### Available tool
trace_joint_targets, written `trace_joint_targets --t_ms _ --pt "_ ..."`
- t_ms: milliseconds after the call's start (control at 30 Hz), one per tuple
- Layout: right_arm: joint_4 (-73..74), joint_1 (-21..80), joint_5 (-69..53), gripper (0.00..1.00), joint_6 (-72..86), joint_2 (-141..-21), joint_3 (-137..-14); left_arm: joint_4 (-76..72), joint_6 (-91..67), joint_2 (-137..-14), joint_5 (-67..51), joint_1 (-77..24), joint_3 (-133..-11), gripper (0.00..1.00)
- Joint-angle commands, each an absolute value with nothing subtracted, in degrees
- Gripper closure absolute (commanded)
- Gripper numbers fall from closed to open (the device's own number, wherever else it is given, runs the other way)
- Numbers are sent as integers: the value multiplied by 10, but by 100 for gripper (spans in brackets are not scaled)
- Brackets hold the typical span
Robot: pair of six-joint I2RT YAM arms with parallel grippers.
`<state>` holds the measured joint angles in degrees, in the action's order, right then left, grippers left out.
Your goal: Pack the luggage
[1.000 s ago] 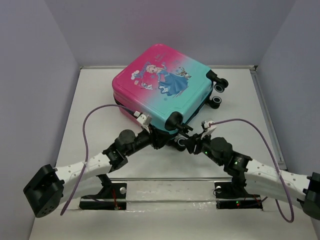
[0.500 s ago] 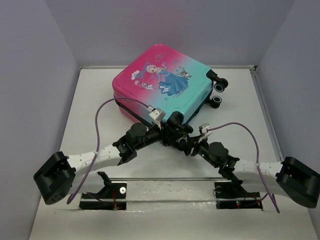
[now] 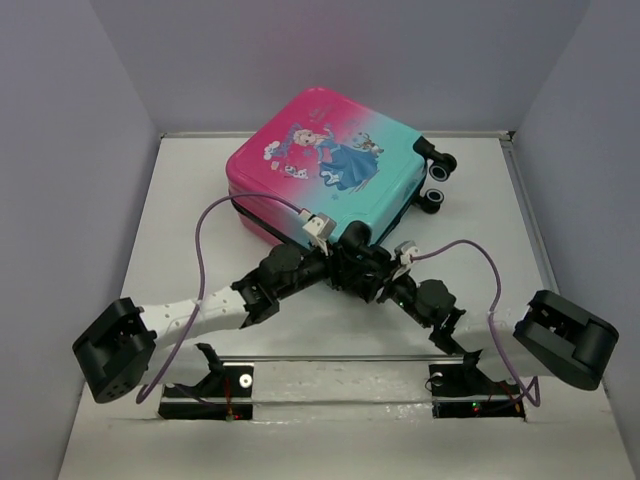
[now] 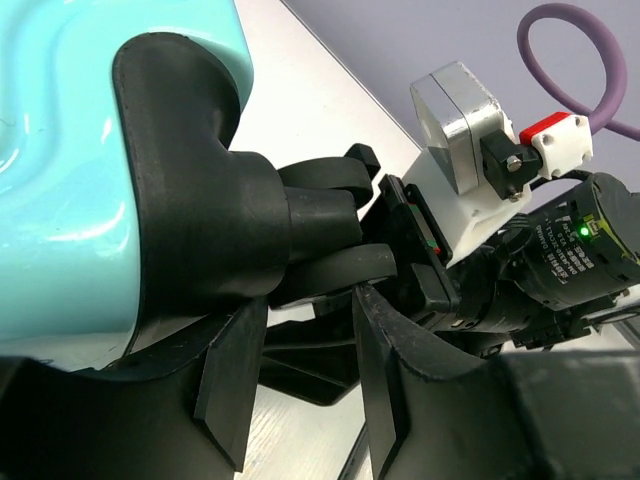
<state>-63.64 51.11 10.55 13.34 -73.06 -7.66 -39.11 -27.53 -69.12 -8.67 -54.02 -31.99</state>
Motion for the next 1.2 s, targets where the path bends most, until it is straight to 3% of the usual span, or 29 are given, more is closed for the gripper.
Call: trace_joint_targets --t_ms 0,167,300,333,433,467,500,567,833,1000,1167 --pt "-753 488 122 38 108 -761 -83 -477 -294 -707 -23 -540 -368 48" --pt "-791 477 92 42 105 -810 -94 -484 -299 -719 -19 -546 -376 47" --pt "-866 477 85 50 114 -869 -91 -484 -294 -724 -18 -547 -381 47" --pt "-876 477 89 59 115 -879 -91 -483 -293 -725 -18 -547 -382 47" --pt "-894 477 99 67 118 -903 -95 -480 -289 -729 -18 -547 -388 47" --pt "-903 477 103 73 118 -909 -95 -478 -288 -730 -18 -547 -390 47" --pt "-914 477 109 85 116 -914 -94 -478 -288 -732 -17 -547 -392 47" --pt "-946 477 134 93 110 -924 -86 -476 -287 -735 -15 -547 -396 47" --pt "-918 486 123 93 111 -882 -72 -463 -276 -749 14 -547 -420 47" --pt "-800 651 258 93 38 -842 -110 -433 -237 -795 63 -544 -482 47" --pt "-787 741 372 93 7 -860 -143 -369 -234 -832 32 -527 -567 47"
